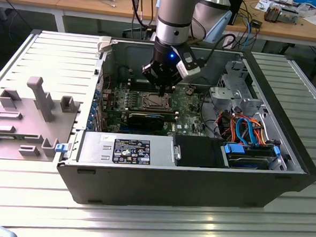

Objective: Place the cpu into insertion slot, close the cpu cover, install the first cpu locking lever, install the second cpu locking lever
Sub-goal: 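Install the second cpu locking lever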

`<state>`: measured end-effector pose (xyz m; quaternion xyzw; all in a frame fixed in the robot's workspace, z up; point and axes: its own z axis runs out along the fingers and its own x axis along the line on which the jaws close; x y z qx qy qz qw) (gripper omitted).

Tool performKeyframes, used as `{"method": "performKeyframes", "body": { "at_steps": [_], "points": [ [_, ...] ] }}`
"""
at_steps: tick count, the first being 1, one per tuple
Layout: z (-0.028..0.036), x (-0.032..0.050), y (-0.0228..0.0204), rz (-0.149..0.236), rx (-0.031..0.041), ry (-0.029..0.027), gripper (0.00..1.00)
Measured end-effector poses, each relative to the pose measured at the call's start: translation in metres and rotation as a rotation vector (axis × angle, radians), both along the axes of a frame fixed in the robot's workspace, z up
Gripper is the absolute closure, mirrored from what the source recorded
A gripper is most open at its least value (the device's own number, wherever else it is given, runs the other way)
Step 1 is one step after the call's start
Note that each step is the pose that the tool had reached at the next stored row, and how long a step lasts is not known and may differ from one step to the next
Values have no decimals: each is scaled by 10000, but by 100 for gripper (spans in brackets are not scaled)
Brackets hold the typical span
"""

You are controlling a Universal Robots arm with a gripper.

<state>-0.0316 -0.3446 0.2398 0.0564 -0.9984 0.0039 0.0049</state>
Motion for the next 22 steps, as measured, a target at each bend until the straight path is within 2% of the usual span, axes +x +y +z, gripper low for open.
{"method": "performKeyframes", "body": {
  "at_steps": [22],
  "points": [
    [-1, 0, -132, 1, 0, 0, 89]
  ]
}}
